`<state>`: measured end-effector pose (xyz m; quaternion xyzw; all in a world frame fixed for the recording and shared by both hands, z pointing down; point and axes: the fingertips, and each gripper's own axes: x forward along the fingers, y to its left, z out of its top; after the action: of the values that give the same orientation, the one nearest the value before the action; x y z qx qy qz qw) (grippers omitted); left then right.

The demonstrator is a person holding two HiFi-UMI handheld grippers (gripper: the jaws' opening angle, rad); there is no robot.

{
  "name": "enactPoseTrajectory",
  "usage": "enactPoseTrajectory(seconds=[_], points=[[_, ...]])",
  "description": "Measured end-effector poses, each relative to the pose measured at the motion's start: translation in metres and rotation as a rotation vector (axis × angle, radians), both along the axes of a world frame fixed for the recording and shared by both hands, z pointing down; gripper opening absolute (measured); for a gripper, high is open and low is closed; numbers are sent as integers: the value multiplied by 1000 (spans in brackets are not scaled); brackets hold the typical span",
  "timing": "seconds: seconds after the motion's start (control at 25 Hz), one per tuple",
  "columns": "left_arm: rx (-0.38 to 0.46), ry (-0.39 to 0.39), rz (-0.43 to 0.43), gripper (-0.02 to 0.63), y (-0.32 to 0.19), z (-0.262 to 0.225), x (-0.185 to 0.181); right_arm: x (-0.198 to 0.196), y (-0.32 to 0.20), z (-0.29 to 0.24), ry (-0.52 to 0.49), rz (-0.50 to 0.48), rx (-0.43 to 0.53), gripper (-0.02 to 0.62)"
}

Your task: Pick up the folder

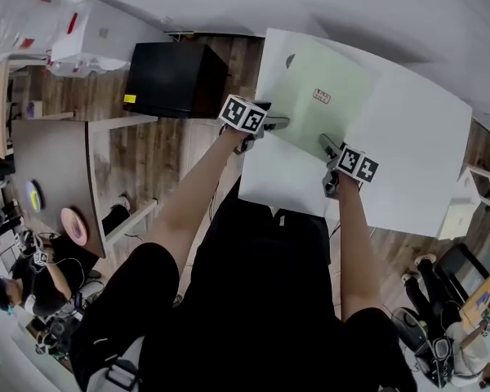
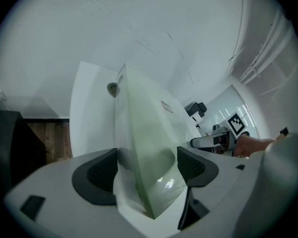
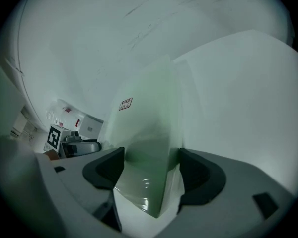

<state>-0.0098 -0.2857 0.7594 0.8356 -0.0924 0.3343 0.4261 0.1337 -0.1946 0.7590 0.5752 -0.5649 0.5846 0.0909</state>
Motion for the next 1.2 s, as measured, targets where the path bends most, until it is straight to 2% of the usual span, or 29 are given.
enactPoseTrajectory(seconds=[0.08,0.2,0.36,0.56,0.88,1.04,1.2], points=[[-28,0,22,362,0,0,-2,-2,1,-1,-3,13,0,328],[-19,-16,56,366,5,3,-2,-5,5,1,22,7,1,330],[-17,-30,44,371,7,6,2,-2,5,4,27,31,26,334],[-9,-90,58,370,8,6,4,0,5,3,41,46,37,333],[30,-68,14,370,27,-2,-15,-17,22,-5,67,69,59,331],[50,-40,-45,370,31,-12,-29,-28,27,-15,84,88,94,331],[94,-16,-70,370,31,-25,-39,-36,24,-29,120,60,140,331]])
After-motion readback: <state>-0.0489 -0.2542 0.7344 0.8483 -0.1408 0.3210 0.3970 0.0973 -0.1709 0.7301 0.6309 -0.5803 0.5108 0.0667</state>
